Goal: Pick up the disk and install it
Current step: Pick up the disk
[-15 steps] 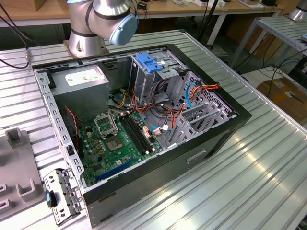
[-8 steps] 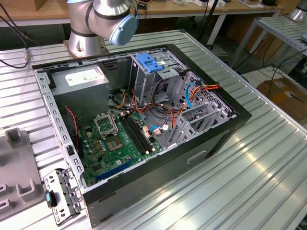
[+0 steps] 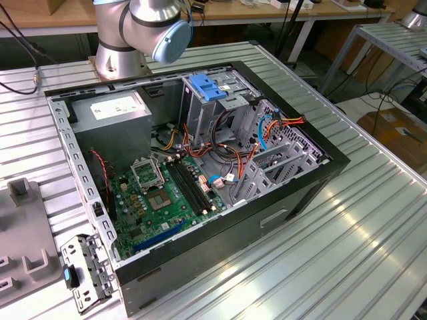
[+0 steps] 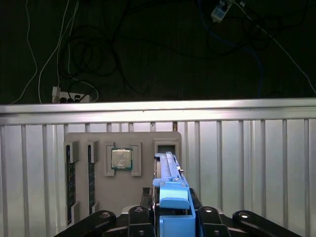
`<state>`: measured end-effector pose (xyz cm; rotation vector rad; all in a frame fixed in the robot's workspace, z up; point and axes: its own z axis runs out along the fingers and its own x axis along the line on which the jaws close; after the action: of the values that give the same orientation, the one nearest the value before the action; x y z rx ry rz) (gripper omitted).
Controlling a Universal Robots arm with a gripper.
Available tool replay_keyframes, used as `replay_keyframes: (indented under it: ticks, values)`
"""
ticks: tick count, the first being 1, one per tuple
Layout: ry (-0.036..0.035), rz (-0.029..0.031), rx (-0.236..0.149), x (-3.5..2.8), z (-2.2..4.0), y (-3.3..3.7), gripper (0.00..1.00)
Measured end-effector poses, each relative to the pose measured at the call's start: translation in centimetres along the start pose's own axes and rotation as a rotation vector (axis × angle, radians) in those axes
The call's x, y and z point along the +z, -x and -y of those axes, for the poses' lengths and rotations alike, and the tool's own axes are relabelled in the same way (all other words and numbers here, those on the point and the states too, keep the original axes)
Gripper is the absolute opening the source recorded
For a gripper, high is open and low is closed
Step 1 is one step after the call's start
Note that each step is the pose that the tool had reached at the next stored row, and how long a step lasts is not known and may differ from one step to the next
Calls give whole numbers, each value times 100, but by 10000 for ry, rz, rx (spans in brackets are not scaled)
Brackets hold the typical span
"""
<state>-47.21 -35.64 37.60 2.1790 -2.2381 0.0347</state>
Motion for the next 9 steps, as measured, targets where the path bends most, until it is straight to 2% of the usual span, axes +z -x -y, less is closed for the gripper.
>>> replay_keyframes:
  ticks: [9]
  values:
    - [16, 0, 0, -66, 0, -2, 37]
